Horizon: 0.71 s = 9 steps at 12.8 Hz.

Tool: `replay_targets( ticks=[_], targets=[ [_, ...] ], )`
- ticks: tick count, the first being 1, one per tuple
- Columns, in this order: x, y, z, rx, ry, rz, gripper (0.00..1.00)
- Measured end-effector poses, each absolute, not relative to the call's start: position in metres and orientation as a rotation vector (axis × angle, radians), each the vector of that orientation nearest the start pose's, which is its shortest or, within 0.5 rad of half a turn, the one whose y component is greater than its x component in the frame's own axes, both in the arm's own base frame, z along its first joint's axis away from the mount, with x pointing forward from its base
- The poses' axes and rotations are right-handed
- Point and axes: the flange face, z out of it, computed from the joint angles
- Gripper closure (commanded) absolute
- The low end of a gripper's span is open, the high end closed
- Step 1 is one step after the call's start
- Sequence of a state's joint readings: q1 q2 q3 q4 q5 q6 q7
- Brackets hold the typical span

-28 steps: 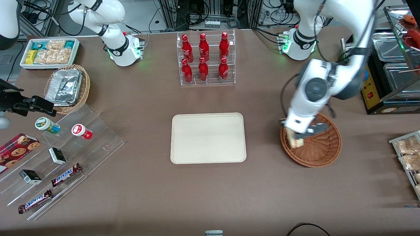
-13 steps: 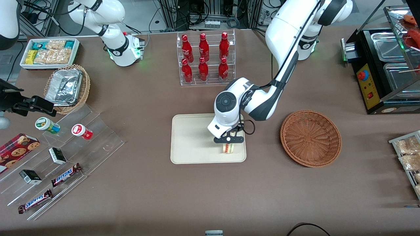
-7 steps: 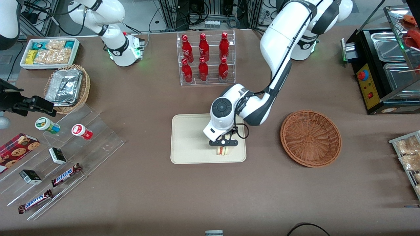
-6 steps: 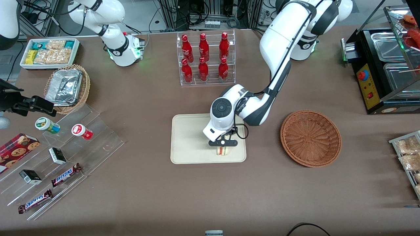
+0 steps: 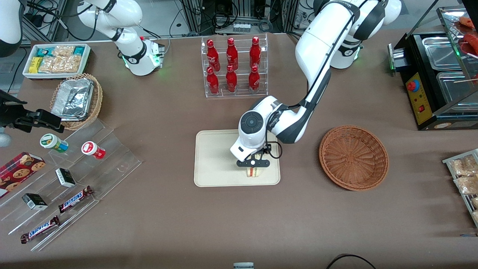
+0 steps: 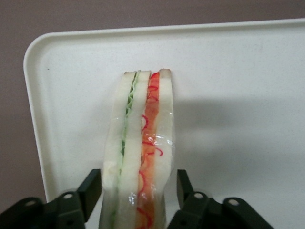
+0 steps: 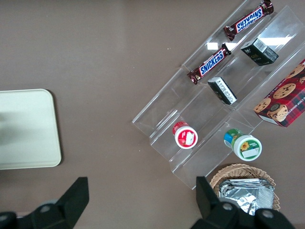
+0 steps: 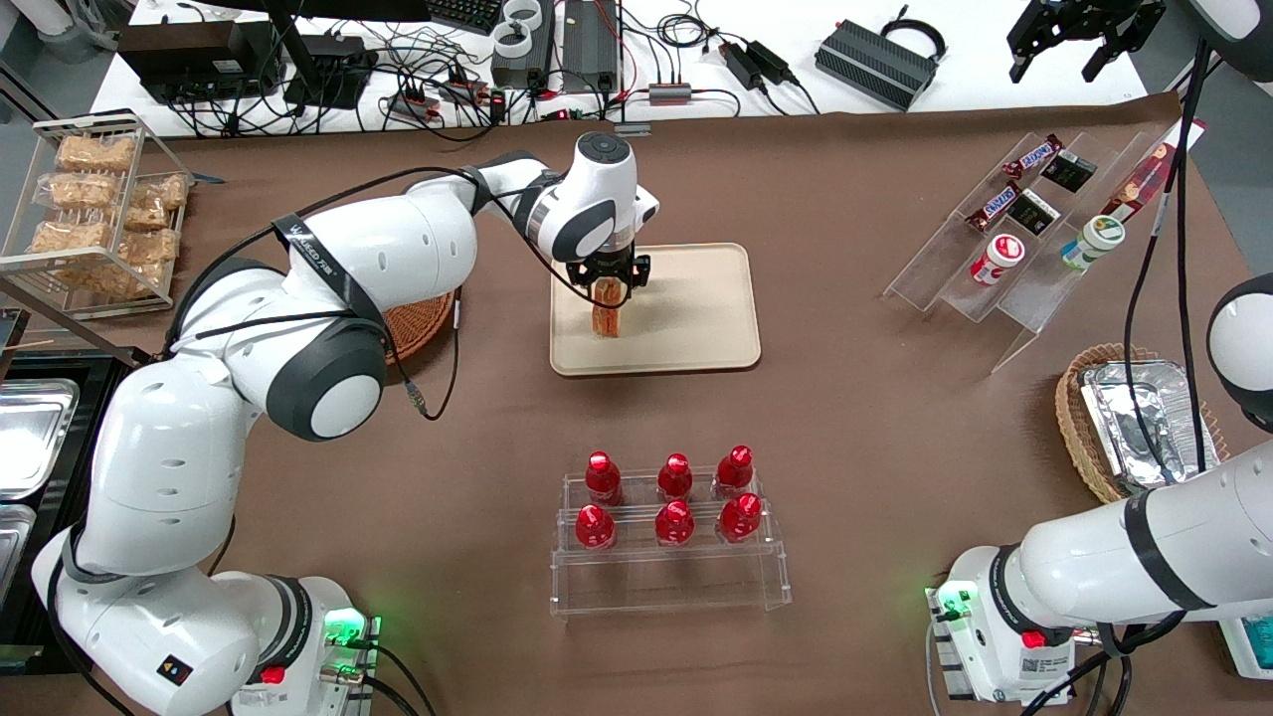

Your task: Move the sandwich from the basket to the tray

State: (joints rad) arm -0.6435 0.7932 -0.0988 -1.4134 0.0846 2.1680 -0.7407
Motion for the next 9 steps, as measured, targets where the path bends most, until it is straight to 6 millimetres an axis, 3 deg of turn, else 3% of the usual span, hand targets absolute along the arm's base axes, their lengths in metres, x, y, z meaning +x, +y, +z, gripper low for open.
replay_targets(
  ticks=[5, 7, 9],
  targets=[
    [0.57, -0.471, 0.283, -3.154, -0.012, -0.056, 0.0],
    [0.585, -0.456, 0.316, -3.173, -0.058, -0.112, 0.0],
    [0.603, -0.428, 0.351, -3.177, -0.13, -0.146, 0.0]
  ],
)
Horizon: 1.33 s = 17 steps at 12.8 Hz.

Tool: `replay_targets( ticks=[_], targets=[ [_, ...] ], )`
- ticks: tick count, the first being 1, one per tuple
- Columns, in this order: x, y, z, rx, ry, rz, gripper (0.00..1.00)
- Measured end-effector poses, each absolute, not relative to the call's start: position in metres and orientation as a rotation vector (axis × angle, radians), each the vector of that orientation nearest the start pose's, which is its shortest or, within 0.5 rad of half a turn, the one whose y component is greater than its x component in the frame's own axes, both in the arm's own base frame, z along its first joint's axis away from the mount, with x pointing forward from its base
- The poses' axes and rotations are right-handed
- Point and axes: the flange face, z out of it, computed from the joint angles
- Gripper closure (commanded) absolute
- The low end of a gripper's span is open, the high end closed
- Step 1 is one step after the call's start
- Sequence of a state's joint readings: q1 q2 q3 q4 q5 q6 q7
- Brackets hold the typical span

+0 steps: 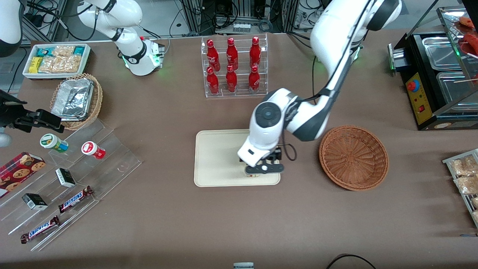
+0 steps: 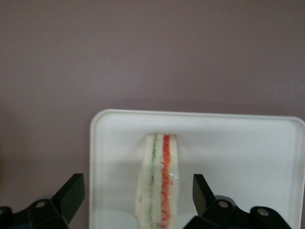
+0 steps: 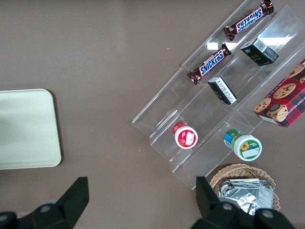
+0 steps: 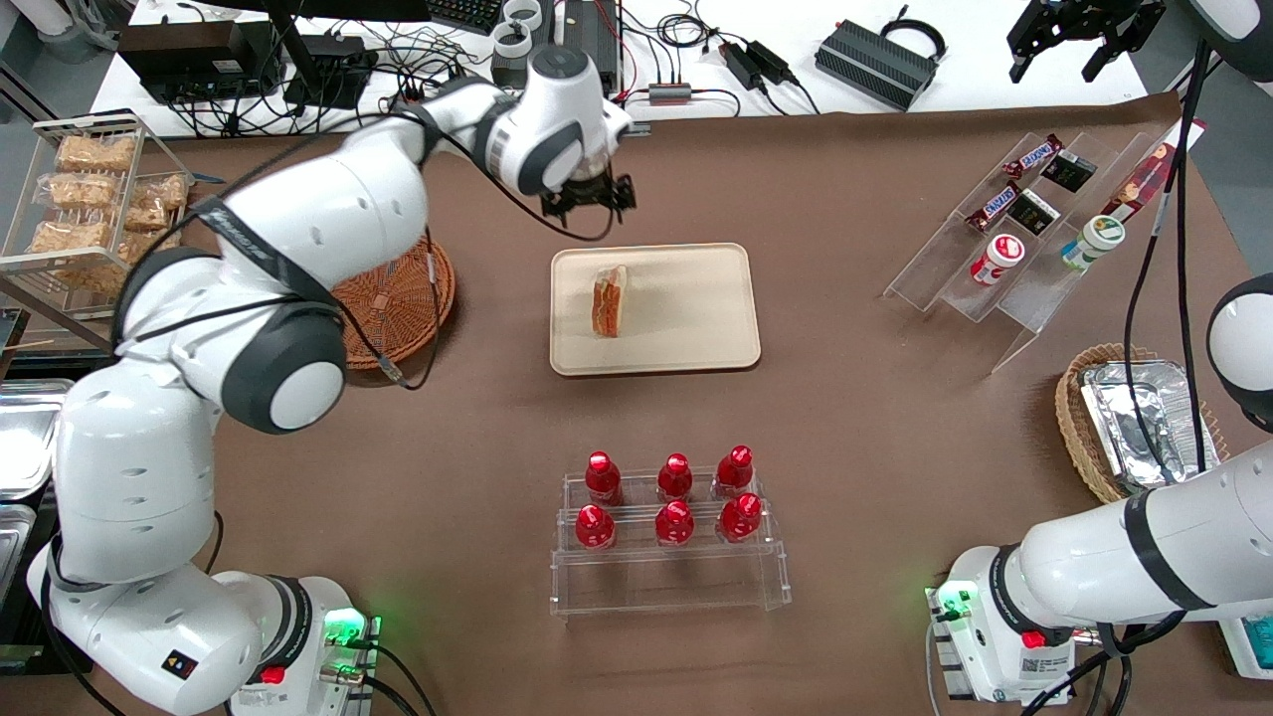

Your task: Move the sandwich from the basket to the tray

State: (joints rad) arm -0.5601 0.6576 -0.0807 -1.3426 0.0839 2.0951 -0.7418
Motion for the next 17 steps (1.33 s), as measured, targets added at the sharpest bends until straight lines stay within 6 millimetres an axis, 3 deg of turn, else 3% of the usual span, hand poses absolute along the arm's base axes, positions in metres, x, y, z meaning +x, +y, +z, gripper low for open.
replay_targets(
  ticks=[2, 5, 9, 11, 14, 17],
  targets=[
    [0.622, -0.387, 0.38, -3.158, -0.207, -0.136, 0.0],
    [0.644, -0.313, 0.418, -3.145, -0.142, -0.057, 0.0],
    [0.654, -0.22, 0.462, -3.124, -0.08, 0.063, 0.0],
    [0.649, -0.182, 0.488, -3.113, -0.044, 0.115, 0.0],
    [0.628, -0.131, 0.552, -3.111, -0.109, 0.107, 0.0],
    [0.6, -0.096, 0.596, -3.097, -0.18, 0.136, 0.0]
  ],
)
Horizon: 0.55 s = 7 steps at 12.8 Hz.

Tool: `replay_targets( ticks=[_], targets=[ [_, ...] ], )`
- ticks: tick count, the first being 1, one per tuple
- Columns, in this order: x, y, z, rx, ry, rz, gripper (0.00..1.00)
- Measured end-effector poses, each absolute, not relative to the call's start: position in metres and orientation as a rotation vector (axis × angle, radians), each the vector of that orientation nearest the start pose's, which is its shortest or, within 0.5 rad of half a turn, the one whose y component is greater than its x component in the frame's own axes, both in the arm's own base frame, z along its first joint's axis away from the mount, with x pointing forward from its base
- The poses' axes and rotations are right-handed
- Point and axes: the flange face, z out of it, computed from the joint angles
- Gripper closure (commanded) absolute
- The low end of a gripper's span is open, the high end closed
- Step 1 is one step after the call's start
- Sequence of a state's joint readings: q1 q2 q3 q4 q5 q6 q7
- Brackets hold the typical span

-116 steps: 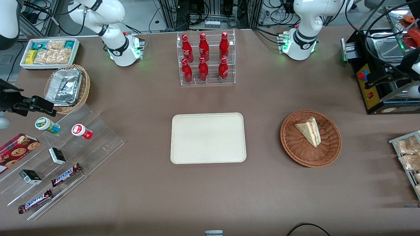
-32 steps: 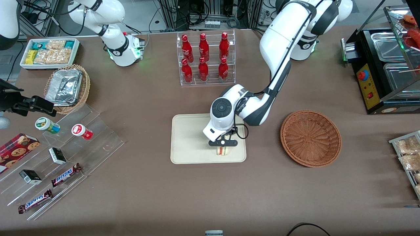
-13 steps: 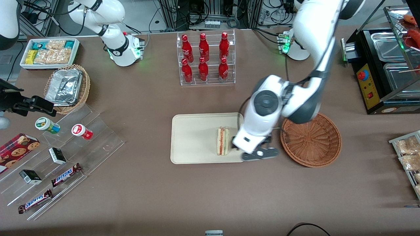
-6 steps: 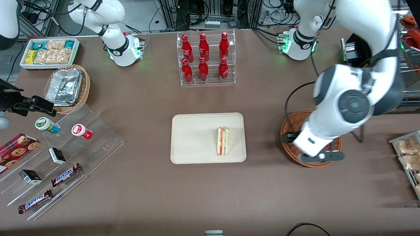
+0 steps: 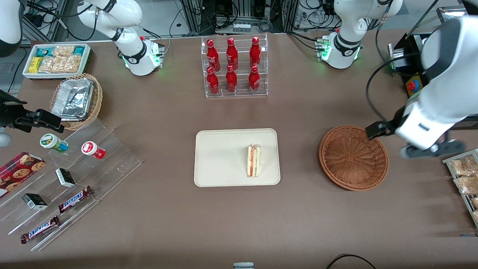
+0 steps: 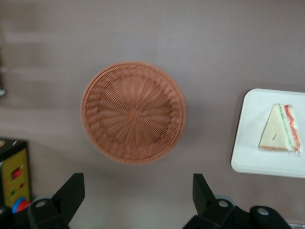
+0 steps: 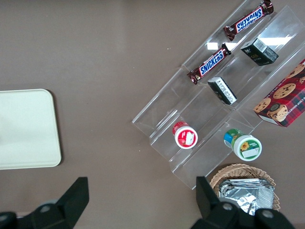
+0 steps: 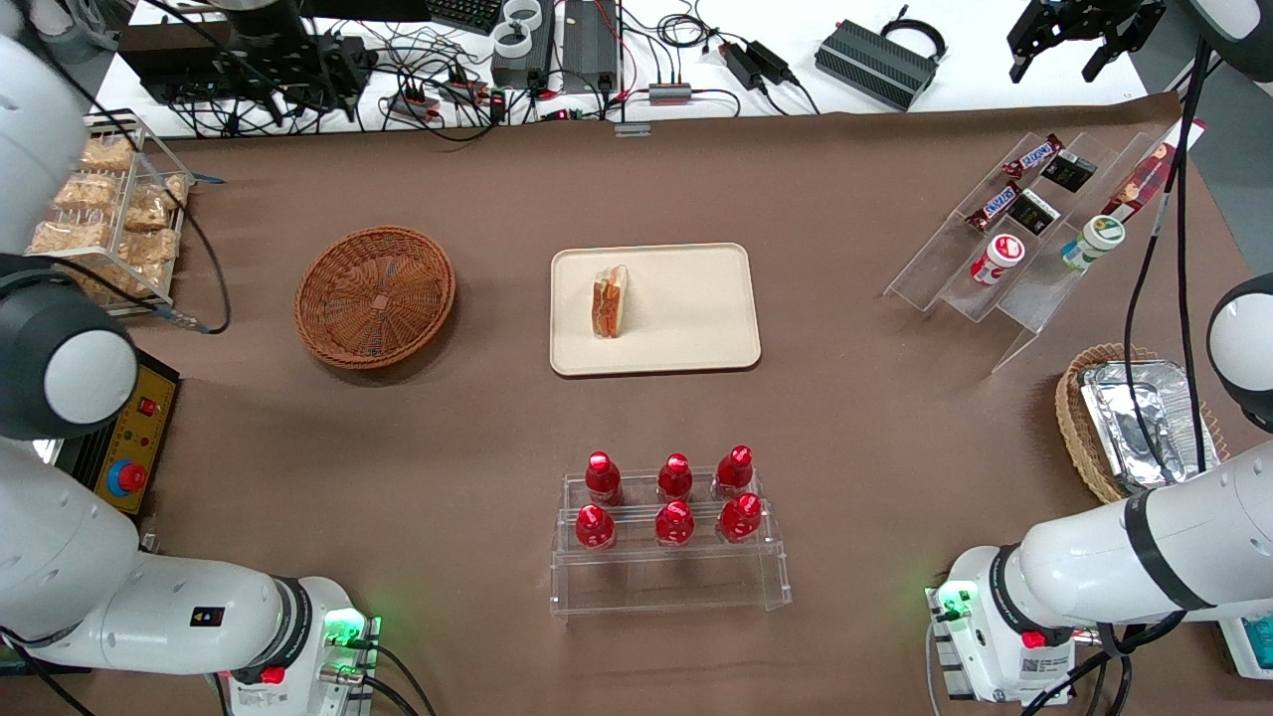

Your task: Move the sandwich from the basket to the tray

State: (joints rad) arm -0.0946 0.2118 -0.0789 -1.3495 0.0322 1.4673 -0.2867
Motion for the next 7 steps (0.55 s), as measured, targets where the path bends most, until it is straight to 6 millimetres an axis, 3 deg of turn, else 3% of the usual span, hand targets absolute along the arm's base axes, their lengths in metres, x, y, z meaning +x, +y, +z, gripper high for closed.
replay_targets(
  ticks=[4, 7],
  targets=[
    [0.556, -0.076, 0.625, -3.078, -0.223, 0.166, 0.0],
    [0.546, -0.062, 0.628, -3.106, -0.167, 0.168, 0.0]
  ],
)
